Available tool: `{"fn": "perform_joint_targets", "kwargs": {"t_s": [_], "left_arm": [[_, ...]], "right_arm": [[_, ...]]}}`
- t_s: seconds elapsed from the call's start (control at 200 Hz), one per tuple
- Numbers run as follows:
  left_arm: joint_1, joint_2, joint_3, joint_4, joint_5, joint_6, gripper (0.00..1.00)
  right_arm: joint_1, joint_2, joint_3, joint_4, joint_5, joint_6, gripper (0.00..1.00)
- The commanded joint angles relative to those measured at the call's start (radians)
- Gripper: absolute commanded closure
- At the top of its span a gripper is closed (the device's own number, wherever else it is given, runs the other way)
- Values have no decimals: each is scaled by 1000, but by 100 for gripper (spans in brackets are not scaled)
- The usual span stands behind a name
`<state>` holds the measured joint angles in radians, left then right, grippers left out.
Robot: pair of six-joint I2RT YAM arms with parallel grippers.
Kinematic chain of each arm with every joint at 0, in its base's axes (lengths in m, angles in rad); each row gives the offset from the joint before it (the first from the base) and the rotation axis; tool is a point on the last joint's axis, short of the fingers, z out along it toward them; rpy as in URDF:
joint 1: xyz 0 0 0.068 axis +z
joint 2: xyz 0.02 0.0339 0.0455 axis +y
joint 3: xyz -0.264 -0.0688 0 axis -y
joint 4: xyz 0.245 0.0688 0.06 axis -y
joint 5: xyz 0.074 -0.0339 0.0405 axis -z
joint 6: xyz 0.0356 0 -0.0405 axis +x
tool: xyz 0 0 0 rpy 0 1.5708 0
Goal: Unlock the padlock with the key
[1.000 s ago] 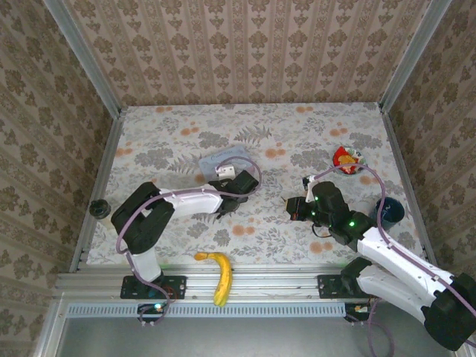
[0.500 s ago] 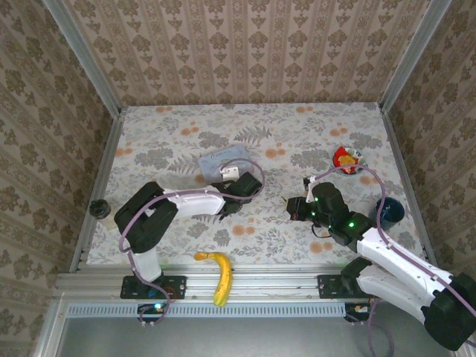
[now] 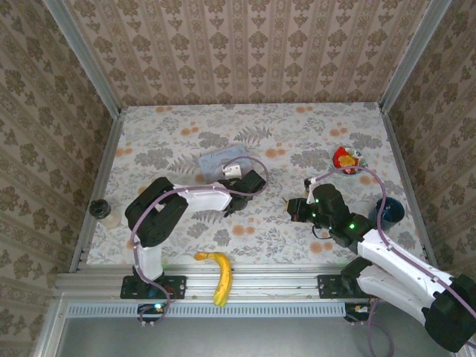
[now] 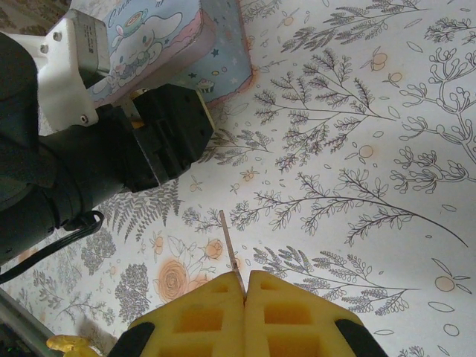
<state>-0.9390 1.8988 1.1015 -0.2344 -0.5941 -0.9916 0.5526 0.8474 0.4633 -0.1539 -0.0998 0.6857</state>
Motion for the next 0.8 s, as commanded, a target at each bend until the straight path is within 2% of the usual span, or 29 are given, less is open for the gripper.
{"fn": "perform_joint_targets", "kwargs": {"t_s": [0.0,0.305,0.725,0.795], "left_arm": [[11,29,20,24,-35,16,34],[19,55,37,14,-75,26,47],[27,79,28,107,-91,95,50],[28,82,27,123,-99,109,54]], "right_arm": [[-6,-17,-9,29,23,11,100],[-6,-1,-12,50,15,15,100],[-6,9,-17,70,6,20,100],[-7,9,-18,73,5,21,100]]}}
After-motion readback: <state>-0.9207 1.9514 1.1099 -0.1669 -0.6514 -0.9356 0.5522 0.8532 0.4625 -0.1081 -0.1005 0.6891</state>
